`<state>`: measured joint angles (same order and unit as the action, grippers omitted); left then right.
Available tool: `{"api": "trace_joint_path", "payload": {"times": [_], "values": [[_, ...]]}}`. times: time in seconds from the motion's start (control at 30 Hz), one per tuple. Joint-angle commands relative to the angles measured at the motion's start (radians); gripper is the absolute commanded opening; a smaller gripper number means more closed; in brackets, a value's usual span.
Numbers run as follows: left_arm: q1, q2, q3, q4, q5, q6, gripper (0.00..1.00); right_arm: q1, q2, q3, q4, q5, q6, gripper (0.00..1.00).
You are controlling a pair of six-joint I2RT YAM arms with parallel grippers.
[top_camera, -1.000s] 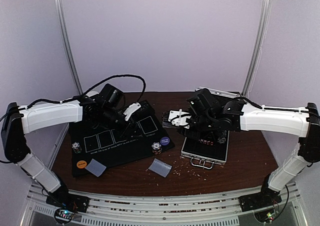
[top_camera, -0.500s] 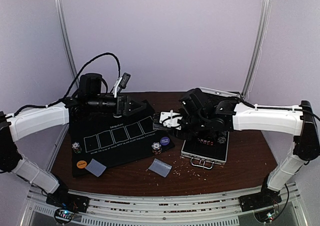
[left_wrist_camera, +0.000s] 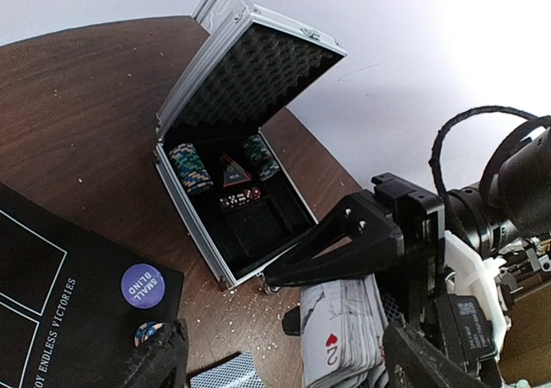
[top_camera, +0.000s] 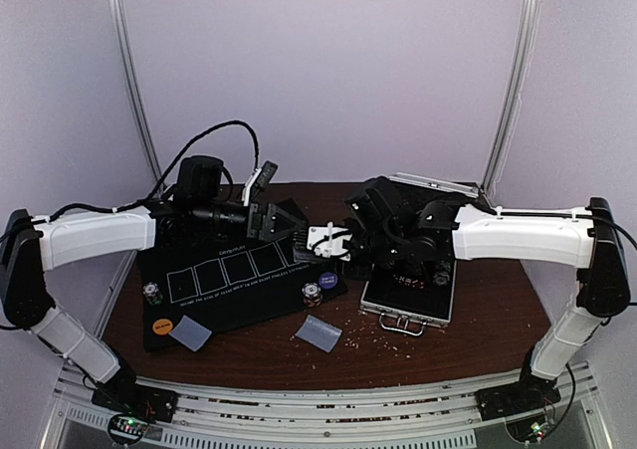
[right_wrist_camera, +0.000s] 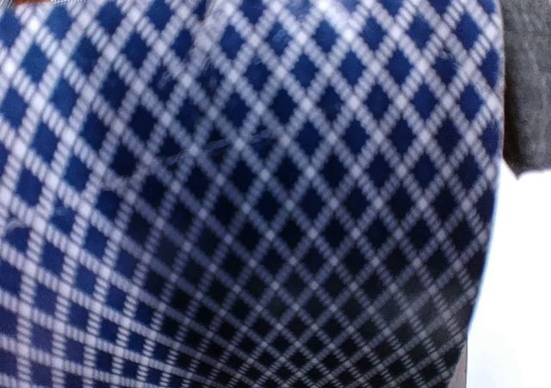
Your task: Distribute texas hold em gaming equipment
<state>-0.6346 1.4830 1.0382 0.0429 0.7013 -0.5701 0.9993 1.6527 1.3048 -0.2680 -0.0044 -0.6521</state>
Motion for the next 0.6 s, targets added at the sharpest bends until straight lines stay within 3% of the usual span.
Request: {"api": "trace_joint_path", "payload": {"times": [0.0, 0.3, 0.37, 0.47, 0.57], "values": [[-0.004, -0.001, 0.004, 0.011, 0.044, 0.029, 0.82, 0.006, 0.010, 0.031, 0.017, -0.002, -0.003, 0.42], [-0.011, -0.003, 0.018, -0.072, -0.012, 0.097, 0.80, 0.006, 0.020, 0.033, 0.016, 0.000, 0.000, 0.42], [-0.015, -0.004, 0.045, -0.127, -0.075, 0.137, 0.76, 0.006, 0.023, 0.034, 0.016, -0.001, 0.000, 0.42], [-0.016, -0.006, 0.075, -0.212, -0.178, 0.189, 0.64, 0.006, 0.023, 0.034, 0.013, 0.001, 0.003, 0.42], [-0.017, -0.018, 0.076, -0.232, -0.185, 0.212, 0.62, 0.006, 0.020, 0.032, 0.012, 0.005, 0.003, 0.42]]}}
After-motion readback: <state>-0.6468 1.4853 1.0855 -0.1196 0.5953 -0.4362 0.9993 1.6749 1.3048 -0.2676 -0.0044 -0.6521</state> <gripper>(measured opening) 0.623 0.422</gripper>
